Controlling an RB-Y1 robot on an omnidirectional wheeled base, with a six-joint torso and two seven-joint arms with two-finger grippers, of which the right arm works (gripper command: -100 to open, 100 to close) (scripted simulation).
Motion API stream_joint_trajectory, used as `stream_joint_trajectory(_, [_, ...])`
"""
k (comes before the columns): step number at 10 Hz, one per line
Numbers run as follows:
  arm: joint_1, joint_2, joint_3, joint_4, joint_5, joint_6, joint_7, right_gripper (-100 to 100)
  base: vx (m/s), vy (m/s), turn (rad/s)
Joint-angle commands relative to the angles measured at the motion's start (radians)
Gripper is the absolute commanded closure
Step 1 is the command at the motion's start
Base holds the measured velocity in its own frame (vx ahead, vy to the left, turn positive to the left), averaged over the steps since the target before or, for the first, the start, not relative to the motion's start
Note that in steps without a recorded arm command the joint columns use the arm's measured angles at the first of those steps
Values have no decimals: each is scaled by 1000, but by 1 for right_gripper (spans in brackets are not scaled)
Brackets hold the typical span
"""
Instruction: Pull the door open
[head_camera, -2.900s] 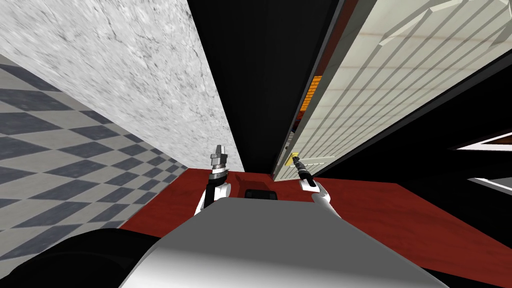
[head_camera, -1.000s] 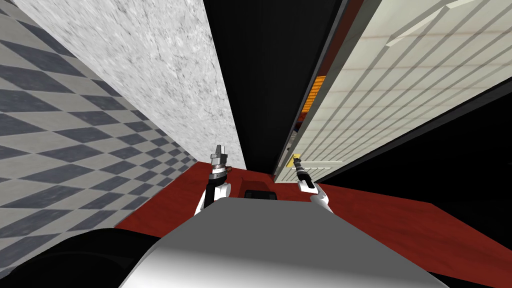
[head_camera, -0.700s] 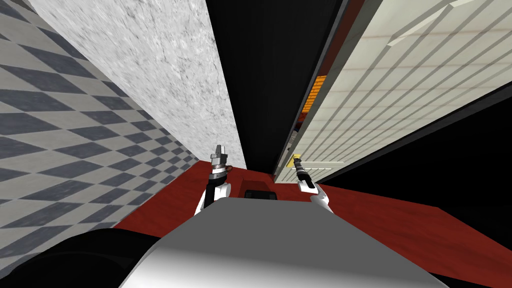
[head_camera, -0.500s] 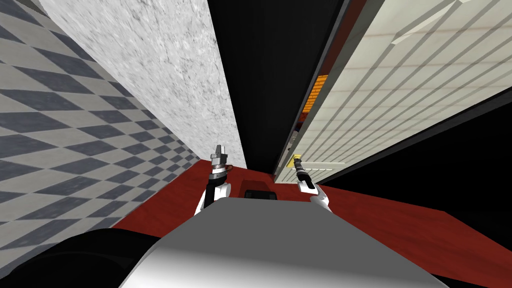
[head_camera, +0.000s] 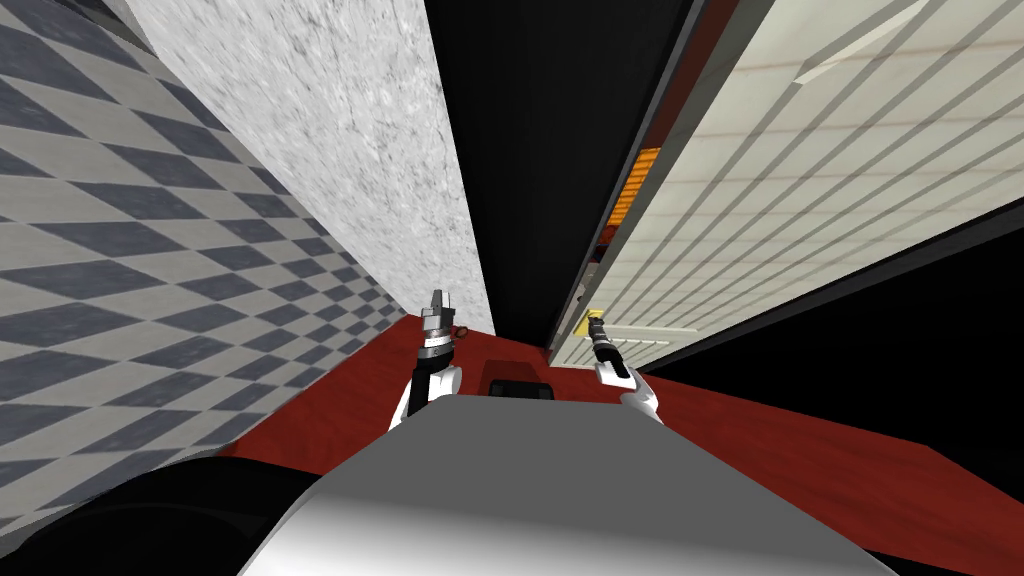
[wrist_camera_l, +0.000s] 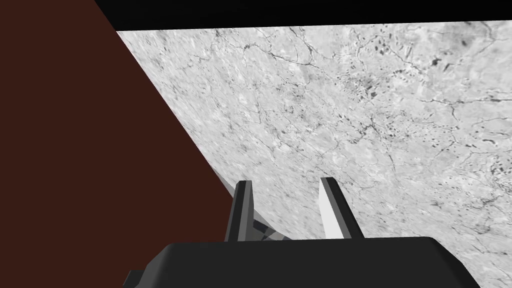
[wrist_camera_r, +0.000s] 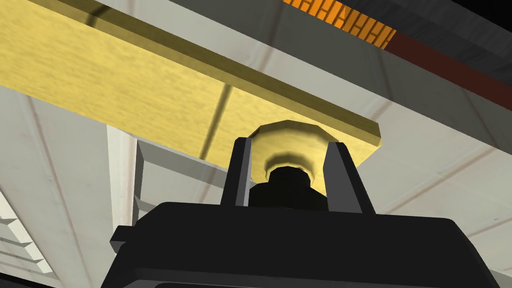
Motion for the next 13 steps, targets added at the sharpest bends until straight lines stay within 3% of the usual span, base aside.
stream_joint_trajectory(1, [4, -14, -24, 15, -6, -4, -38, 100, -33, -33, 54])
stream_joint_trajectory(7, [26, -3, -26, -15, -17, -2, -192, 100, -34, -38, 79])
stream_joint_trajectory(9, [26, -3, -26, -15, -17, -2, -202, 100, -33, -12, 26])
stream_joint_trajectory(10, [31, 0, -27, -23, -20, -1, -244, 100, -26, -12, 61])
stream_joint_trajectory(12, [31, 0, -27, -23, -20, -1, -244, 100, -25, -19, 22])
stream_joint_trajectory(13, [37, 3, -27, -31, -23, -1, -285, 100, -31, -15, 99])
